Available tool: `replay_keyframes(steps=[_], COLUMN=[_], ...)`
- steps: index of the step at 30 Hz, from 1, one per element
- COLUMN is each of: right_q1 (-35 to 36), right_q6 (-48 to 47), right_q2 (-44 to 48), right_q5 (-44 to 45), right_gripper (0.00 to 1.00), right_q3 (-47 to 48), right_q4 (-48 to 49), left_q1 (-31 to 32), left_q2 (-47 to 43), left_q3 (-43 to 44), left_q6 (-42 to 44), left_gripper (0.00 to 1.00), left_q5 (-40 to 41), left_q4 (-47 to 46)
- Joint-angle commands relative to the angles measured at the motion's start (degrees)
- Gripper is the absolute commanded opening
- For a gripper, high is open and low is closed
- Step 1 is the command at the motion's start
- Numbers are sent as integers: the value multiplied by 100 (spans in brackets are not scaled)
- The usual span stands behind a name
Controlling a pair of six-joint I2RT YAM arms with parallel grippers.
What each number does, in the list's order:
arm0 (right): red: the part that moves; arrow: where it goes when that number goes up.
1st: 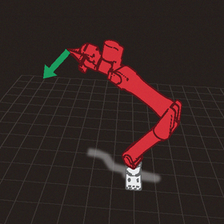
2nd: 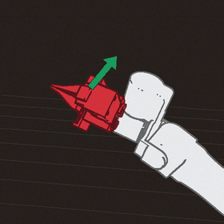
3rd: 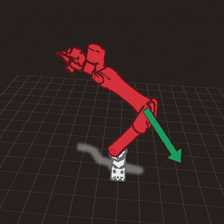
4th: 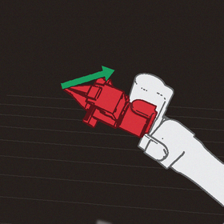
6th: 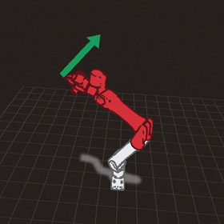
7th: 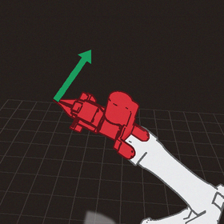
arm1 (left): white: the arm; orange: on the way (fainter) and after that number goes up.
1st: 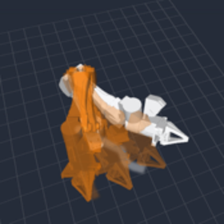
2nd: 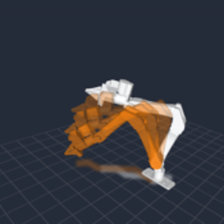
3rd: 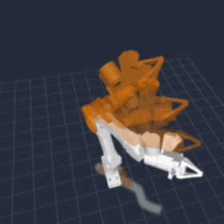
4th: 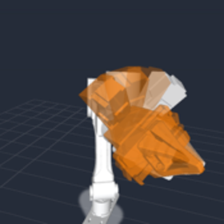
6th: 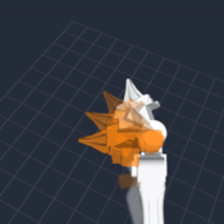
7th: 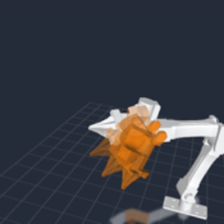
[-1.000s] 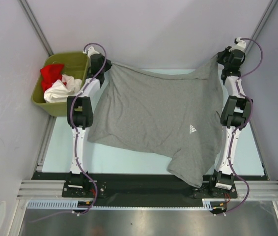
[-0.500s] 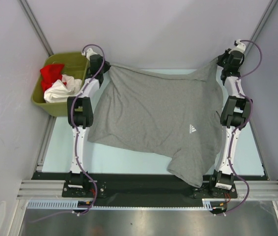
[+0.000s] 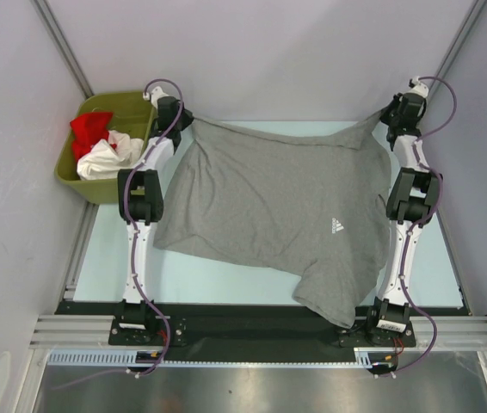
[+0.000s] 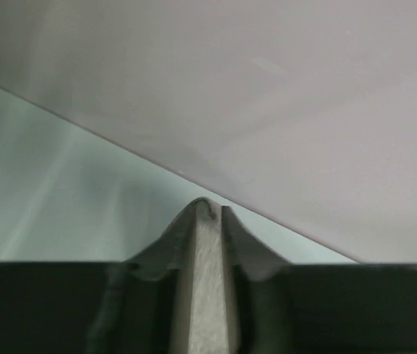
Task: Fold and stack the t-shirts
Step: Flatten the tshirt out
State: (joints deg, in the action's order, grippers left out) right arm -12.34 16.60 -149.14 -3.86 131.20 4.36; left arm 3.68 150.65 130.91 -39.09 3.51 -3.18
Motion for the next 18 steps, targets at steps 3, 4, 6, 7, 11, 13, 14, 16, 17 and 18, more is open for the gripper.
replay_keyframes(steps=[3,4,6,7,11,13,14,16,17,18], right_q1=[-199,-207,-251,-243,-225,-138,-85,195,310,459], right_q6=[369,475,756,809,1073,1441,1590,1803,1803,1759], right_q2=[-229,-308,-300,-91,777,1218,1734,2203,2396,2790], right_q5=[52,52,-79,-71,-1,157,149,227,332,585], right_gripper=[26,34,49,57,82,83,84,86,87,88], right_q3=[976,1169,1750,1769,1278,559,252,-564,-804,-1015], right_q4=[-757,-996,-1784,-1990,-3140,-3765,-3889,-4223,-4381,-4635], left_q1=[-61,-43,-34,0,97,194,203,220,221,221], left_q2=[-386,-518,-895,-1045,-2168,-3117,-3434,-4319,-4568,-4867], left_q3=[470,453,409,400,-449,-1626,-2091,-3419,-4206,-4554], left_q6=[339,402,533,717,833,807,780,754,754,797], left_gripper=[39,43,56,57,61,61,60,52,50,43], left_q5=[282,273,186,229,194,281,230,-50,-104,-148], left_q4=[632,713,1055,1222,1794,1926,1918,1856,1865,1935])
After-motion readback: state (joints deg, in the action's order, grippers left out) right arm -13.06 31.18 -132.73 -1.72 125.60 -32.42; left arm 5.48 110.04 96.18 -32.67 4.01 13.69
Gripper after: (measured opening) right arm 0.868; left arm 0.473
